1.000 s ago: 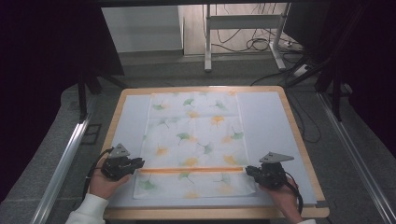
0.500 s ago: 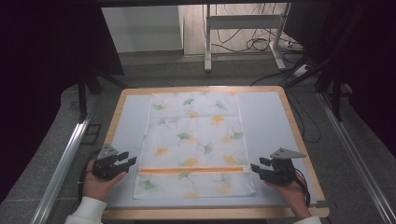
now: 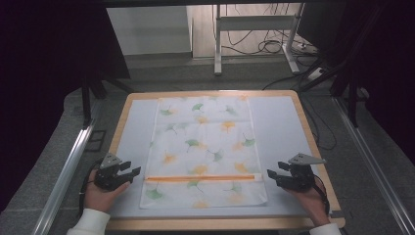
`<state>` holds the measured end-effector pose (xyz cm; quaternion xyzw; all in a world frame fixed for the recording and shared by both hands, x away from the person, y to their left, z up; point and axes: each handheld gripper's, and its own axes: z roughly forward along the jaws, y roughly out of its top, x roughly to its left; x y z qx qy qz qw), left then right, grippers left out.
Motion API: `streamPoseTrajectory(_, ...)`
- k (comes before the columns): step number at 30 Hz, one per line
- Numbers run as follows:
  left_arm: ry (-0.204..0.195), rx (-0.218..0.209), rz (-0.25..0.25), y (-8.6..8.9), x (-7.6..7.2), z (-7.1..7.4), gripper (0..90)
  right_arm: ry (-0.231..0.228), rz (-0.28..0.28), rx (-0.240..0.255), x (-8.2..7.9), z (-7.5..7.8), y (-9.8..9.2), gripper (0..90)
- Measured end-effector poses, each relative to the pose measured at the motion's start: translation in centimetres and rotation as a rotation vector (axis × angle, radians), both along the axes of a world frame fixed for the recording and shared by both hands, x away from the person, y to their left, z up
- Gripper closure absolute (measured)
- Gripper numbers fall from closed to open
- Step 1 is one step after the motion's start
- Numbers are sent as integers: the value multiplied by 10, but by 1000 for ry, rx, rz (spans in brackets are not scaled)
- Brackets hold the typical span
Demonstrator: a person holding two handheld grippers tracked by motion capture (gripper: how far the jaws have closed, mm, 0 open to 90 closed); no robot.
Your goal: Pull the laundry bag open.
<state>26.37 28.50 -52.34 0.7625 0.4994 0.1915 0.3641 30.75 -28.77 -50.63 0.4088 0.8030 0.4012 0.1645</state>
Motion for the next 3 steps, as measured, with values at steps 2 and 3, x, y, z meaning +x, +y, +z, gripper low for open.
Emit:
streamPoseTrajectory(2,3,5,-3,0,1,0,490,-2,-4,-1,0,0,0,399)
streamPoseTrajectory(3,5,2,-6,-1,1,-1,486,-3,-5,1,0,0,-1,399)
